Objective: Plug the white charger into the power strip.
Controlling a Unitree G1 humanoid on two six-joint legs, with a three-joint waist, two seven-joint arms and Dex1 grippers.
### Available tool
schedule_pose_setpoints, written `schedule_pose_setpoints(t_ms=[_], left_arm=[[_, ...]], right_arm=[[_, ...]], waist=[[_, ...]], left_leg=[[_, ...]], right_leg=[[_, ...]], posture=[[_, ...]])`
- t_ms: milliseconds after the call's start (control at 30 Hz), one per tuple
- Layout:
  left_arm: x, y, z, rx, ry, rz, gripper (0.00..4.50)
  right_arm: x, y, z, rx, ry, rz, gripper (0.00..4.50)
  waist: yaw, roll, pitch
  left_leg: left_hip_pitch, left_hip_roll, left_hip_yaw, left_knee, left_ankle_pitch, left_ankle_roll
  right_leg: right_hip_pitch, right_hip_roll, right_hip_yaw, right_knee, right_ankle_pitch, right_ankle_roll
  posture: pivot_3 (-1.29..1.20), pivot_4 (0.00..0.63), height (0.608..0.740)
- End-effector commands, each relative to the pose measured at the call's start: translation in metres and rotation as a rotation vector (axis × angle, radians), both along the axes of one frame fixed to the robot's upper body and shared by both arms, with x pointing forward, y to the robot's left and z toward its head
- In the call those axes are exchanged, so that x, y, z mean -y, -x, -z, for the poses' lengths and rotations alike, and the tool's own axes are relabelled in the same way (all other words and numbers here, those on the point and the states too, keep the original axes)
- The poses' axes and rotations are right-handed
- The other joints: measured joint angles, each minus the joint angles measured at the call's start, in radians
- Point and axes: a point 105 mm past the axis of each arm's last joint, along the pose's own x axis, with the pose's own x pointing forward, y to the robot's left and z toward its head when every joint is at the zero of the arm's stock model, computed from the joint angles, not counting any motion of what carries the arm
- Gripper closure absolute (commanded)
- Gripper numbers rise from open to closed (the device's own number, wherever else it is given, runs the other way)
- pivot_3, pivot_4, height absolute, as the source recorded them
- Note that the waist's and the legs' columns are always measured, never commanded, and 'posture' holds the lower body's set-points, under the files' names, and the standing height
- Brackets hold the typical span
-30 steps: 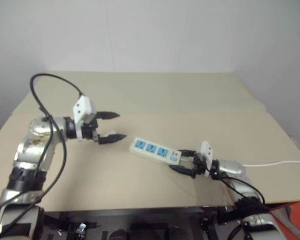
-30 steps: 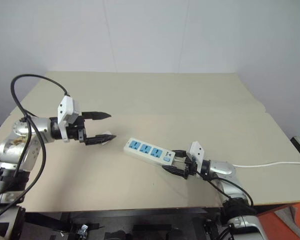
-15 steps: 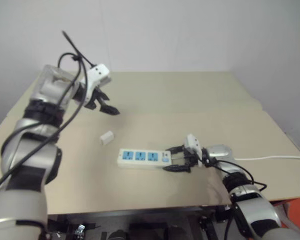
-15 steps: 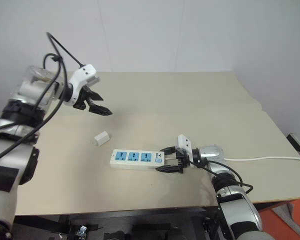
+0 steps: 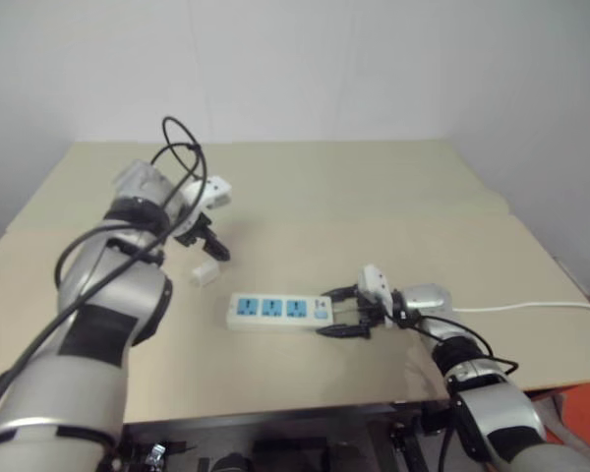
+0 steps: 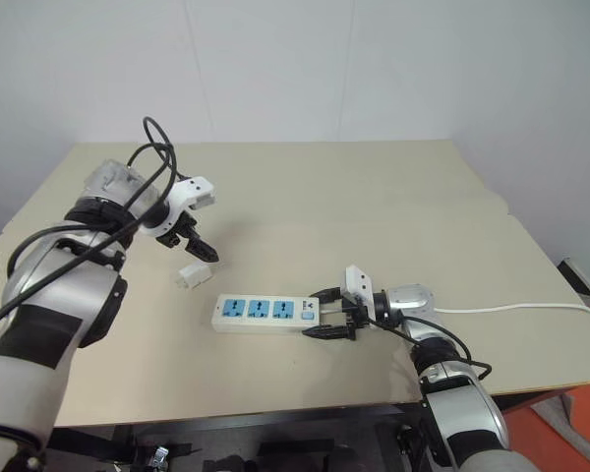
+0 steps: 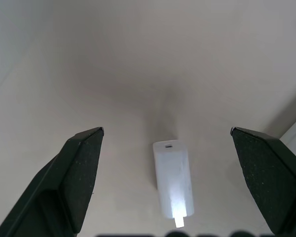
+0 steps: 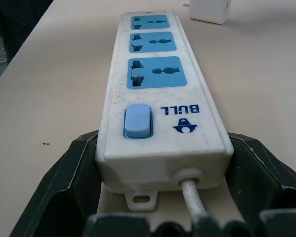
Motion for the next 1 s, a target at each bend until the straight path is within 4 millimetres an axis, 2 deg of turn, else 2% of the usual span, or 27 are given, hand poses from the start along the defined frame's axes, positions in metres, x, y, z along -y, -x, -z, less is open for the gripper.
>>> schedule_pose_setpoints(t_ms=[33, 367, 767, 867, 1000], left_arm=[[0.001, -0.004, -0.002, 0.035, -0.034, 0.006, 0.0], [0.001, -0.002, 0.023, -0.012, -0.083, -0.003, 0.0], [-0.002, 0.001, 0.035, -0.038, -0.123, 0.003, 0.0], [-0.003, 0.002, 0.038, -0.054, -0.125, 0.004, 0.64], [-0.003, 0.003, 0.041, -0.063, -0.137, 0.011, 1.92]], right_arm=[[-0.001, 0.001, 0.006, -0.009, 0.011, 0.018, 1.08], [-0.003, 0.001, 0.01, -0.007, 0.014, 0.037, 1.08], [-0.005, 0.002, 0.013, -0.009, 0.016, 0.046, 1.08], [-0.005, 0.002, 0.014, -0.011, 0.016, 0.05, 1.08], [-0.005, 0.003, 0.013, -0.013, 0.013, 0.052, 1.08]], waist=[[-0.001, 0.0, 0.0], [-0.007, 0.0, 0.0], [-0.007, 0.0, 0.0], [-0.008, 0.0, 0.0], [-0.008, 0.0, 0.0]], left_leg=[[0.0, 0.0, 0.0, 0.0, 0.0, 0.0], [0.0, 0.0, 0.0, 0.0, 0.0, 0.0], [0.001, 0.0, 0.0, 0.0, 0.0, 0.0], [0.001, 0.0, 0.0, 0.0, 0.0, 0.0], [0.001, 0.0, 0.0, 0.0, 0.0, 0.0]], right_leg=[[0.0, 0.0, 0.0, 0.0, 0.0, 0.0], [0.0, 0.0, 0.0, 0.001, 0.0, 0.0], [0.0, 0.0, 0.0, 0.001, 0.0, 0.0], [0.0, 0.0, 0.0, 0.001, 0.0, 0.0], [0.0, 0.0, 0.0, 0.001, 0.0, 0.0]], posture=[[0.0, 0.15, 0.74], [0.0, 0.15, 0.74], [0.0, 0.15, 0.74], [0.0, 0.15, 0.74], [0.0, 0.15, 0.74]])
